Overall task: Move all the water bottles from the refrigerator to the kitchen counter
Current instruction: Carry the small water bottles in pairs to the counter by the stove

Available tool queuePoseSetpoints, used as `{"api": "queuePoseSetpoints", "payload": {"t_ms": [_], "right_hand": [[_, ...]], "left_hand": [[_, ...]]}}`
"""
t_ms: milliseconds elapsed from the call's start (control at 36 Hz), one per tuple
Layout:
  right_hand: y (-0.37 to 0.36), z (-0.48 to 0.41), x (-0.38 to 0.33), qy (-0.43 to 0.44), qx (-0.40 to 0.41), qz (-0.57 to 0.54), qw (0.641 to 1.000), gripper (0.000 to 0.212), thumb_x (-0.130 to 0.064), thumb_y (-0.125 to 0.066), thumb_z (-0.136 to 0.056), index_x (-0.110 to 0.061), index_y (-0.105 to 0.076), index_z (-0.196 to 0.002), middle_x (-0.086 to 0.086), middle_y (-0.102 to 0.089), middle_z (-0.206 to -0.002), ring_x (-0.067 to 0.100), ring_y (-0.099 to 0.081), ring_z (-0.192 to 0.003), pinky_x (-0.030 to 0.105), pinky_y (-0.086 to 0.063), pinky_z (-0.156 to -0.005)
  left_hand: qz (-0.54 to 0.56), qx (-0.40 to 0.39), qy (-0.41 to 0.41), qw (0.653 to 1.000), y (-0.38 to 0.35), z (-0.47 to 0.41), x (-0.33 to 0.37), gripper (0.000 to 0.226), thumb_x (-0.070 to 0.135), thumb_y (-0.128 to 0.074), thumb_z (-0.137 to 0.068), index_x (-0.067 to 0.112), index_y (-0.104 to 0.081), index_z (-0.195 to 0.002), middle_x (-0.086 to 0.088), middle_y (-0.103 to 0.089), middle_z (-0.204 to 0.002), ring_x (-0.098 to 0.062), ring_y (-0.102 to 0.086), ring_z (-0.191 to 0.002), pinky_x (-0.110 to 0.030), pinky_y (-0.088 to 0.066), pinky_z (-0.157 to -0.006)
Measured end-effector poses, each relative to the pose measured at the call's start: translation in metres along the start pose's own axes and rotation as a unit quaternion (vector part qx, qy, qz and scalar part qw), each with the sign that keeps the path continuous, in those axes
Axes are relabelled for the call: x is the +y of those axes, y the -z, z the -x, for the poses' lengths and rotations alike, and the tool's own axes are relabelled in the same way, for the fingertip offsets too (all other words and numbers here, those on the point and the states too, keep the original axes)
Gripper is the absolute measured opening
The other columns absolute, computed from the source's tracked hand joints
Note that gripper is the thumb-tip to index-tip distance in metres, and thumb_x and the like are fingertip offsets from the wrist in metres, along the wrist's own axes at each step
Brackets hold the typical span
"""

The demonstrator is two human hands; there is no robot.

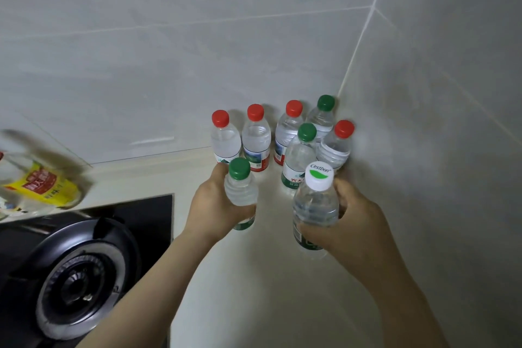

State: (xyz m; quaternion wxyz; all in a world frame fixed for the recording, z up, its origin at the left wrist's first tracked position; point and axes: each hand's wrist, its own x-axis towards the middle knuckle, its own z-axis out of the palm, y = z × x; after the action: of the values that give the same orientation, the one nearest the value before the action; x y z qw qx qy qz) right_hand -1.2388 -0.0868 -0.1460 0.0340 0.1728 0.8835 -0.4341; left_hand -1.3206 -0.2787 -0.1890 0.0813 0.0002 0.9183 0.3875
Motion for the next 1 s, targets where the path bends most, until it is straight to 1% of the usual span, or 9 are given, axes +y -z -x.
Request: {"api": "queuePoseSetpoints", "payload": {"t_ms": [111, 250, 389, 500, 639, 694, 833, 889, 1000], "right_hand": [[-0.001, -0.002, 0.003, -0.007, -0.012, -0.007, 1.0, 0.06, -0.025, -0.082, -0.062, -0.035, -0.055, -0.115, -0.016, -0.068, -0.102, 0.007, -0.065, -0.091, 0.035, -0.055, -0.082], [-0.004, -0.005, 0.006, -0.011, -0.013, -0.012, 1.0, 0.059, -0.025, -0.083, -0.06, -0.037, -0.054, -0.109, -0.02, -0.068, -0.095, 0.004, -0.065, -0.085, 0.035, -0.056, -0.078], [-0.008, -0.008, 0.009, -0.008, -0.013, -0.014, 1.0, 0.055, -0.027, -0.082, -0.059, -0.038, -0.053, -0.104, -0.02, -0.068, -0.091, 0.004, -0.065, -0.082, 0.037, -0.055, -0.076], [-0.011, -0.01, 0.01, -0.004, -0.011, -0.015, 1.0, 0.054, -0.029, -0.082, -0.058, -0.04, -0.052, -0.101, -0.022, -0.067, -0.09, 0.003, -0.064, -0.081, 0.036, -0.055, -0.076], [-0.014, -0.013, 0.008, 0.01, -0.018, -0.018, 1.0, 0.051, -0.029, -0.082, -0.06, -0.046, -0.051, -0.097, -0.021, -0.067, -0.093, 0.004, -0.064, -0.085, 0.038, -0.054, -0.079], [-0.016, -0.014, 0.008, 0.02, -0.018, -0.022, 0.999, 0.05, -0.03, -0.082, -0.06, -0.052, -0.049, -0.091, -0.026, -0.065, -0.092, 0.003, -0.064, -0.085, 0.037, -0.054, -0.079], [-0.02, -0.017, 0.007, 0.038, -0.019, -0.023, 0.999, 0.057, -0.031, -0.083, -0.059, -0.061, -0.045, -0.09, -0.041, -0.055, -0.099, 0.0, -0.062, -0.089, 0.035, -0.054, -0.081], [-0.022, -0.018, 0.007, 0.041, -0.021, -0.02, 0.999, 0.056, -0.03, -0.083, -0.06, -0.058, -0.046, -0.09, -0.042, -0.053, -0.1, -0.001, -0.061, -0.091, 0.033, -0.053, -0.082], [-0.025, -0.02, 0.007, 0.031, -0.028, -0.019, 0.999, 0.053, -0.026, -0.083, -0.061, -0.041, -0.053, -0.103, -0.029, -0.062, -0.094, 0.002, -0.062, -0.091, 0.033, -0.053, -0.083]], "left_hand": [[0.002, 0.01, 0.004, 1.0, -0.004, -0.013, -0.003, 0.046, 0.029, -0.075, -0.071, 0.027, -0.042, -0.103, 0.008, -0.057, -0.083, -0.015, -0.058, -0.073, -0.024, -0.044, -0.054], [-0.004, 0.016, 0.003, 1.0, -0.006, -0.025, -0.005, 0.047, 0.027, -0.076, -0.07, 0.019, -0.044, -0.104, 0.006, -0.056, -0.082, -0.016, -0.057, -0.072, -0.025, -0.044, -0.053], [0.025, 0.03, 0.004, 0.999, -0.008, -0.032, -0.009, 0.051, 0.024, -0.078, -0.069, 0.017, -0.046, -0.108, 0.001, -0.06, -0.09, -0.023, -0.059, -0.079, -0.028, -0.046, -0.062], [0.045, 0.04, -0.002, 0.998, -0.01, -0.037, -0.013, 0.056, 0.024, -0.081, -0.065, 0.019, -0.047, -0.109, 0.004, -0.061, -0.092, -0.021, -0.06, -0.082, -0.032, -0.051, -0.068], [0.053, 0.053, -0.007, 0.997, -0.012, -0.043, -0.013, 0.057, 0.023, -0.081, -0.067, 0.018, -0.047, -0.112, 0.003, -0.06, -0.094, -0.023, -0.06, -0.083, -0.032, -0.05, -0.069], [0.05, 0.057, -0.009, 0.997, -0.013, -0.045, -0.014, 0.058, 0.024, -0.081, -0.068, 0.017, -0.046, -0.114, 0.003, -0.059, -0.095, -0.023, -0.059, -0.085, -0.032, -0.05, -0.071], [0.048, 0.057, -0.014, 0.997, -0.014, -0.05, -0.017, 0.062, 0.024, -0.082, -0.067, 0.018, -0.046, -0.117, 0.005, -0.058, -0.097, -0.02, -0.057, -0.084, -0.029, -0.046, -0.07], [0.049, 0.06, -0.015, 0.997, -0.015, -0.051, -0.018, 0.063, 0.024, -0.082, -0.067, 0.018, -0.045, -0.117, 0.005, -0.057, -0.097, -0.019, -0.056, -0.084, -0.028, -0.045, -0.07], [0.047, 0.055, -0.023, 0.997, -0.016, -0.052, -0.019, 0.064, 0.024, -0.082, -0.067, 0.018, -0.044, -0.118, 0.006, -0.056, -0.097, -0.018, -0.056, -0.084, -0.027, -0.044, -0.07]]}}
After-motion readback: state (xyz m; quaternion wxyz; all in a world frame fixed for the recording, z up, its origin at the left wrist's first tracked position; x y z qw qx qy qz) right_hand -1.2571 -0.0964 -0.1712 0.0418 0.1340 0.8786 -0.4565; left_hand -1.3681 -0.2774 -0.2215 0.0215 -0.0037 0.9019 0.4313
